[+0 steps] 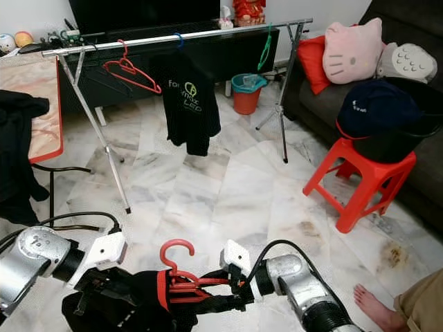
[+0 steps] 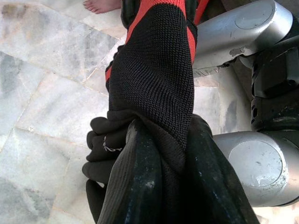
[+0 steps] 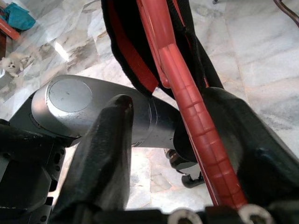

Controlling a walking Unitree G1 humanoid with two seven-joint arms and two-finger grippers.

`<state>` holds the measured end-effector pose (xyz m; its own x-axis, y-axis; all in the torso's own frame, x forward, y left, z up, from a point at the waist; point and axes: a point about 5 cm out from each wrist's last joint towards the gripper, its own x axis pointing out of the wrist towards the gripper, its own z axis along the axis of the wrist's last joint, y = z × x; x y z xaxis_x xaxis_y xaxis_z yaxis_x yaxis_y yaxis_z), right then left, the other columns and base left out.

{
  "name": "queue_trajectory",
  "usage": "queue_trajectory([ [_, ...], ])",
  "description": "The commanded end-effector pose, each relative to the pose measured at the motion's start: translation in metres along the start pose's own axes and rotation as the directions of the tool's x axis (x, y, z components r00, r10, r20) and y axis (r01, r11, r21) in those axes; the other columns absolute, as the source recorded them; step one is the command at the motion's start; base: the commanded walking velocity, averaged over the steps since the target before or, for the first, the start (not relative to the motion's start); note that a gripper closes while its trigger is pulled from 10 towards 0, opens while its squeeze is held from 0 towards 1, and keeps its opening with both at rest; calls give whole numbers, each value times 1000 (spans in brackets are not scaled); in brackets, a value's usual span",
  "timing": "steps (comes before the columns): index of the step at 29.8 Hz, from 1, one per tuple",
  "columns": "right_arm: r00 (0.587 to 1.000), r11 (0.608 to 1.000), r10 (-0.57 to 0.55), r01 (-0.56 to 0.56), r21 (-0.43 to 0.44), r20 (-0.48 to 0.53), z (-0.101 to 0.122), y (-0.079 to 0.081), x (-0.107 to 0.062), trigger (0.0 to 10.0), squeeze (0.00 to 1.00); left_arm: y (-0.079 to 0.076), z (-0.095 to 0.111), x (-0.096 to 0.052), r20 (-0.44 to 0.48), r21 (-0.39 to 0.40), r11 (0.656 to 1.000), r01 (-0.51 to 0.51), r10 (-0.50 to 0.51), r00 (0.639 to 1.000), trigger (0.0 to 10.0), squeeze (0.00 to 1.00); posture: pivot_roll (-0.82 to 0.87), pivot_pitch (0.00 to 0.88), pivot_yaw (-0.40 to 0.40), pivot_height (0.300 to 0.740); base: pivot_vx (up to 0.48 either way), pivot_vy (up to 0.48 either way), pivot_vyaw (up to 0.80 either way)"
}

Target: Hang hanger

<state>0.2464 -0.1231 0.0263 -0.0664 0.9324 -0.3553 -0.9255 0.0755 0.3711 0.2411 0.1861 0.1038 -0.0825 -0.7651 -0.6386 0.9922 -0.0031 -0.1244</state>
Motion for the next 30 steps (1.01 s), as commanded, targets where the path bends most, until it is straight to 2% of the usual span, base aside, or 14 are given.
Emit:
queue_trajectory([
  [1,1000,1000,-7,7,-15,0,5,-3,-1,0,0,1,9,0,24,28,1000,5,-6,1000,10000,0,70,0,-11,740,0,0,0],
  [16,1000,1000,-18,18,-15,9,4,-6,0,0,0,2,10,0,19,35,999,0,0,1000,10000,0,70,0,-12,740,0,0,0],
  [20,1000,1000,-18,19,-12,8,3,-6,1,0,0,5,10,1,17,60,998,-28,27,1000,10000,0,68,0,-11,740,0,0,0],
  [21,1000,1000,-20,20,-10,10,3,-6,1,0,0,5,10,1,23,66,997,-26,25,999,10000,749,68,0,-11,740,0,0,0],
  [22,1000,1000,-21,21,-10,10,3,-6,1,0,0,5,10,1,25,66,997,-26,24,999,10000,749,68,0,-11,740,0,0,0],
  [23,1000,1000,-22,22,-9,12,3,-6,2,0,0,6,10,1,26,63,998,-28,26,999,10000,1000,68,0,-11,740,0,0,0],
  [30,995,996,-83,83,-6,46,7,-11,3,0,0,10,12,-1,43,58,996,-69,66,997,10000,1000,68,0,-11,740,0,0,0],
])
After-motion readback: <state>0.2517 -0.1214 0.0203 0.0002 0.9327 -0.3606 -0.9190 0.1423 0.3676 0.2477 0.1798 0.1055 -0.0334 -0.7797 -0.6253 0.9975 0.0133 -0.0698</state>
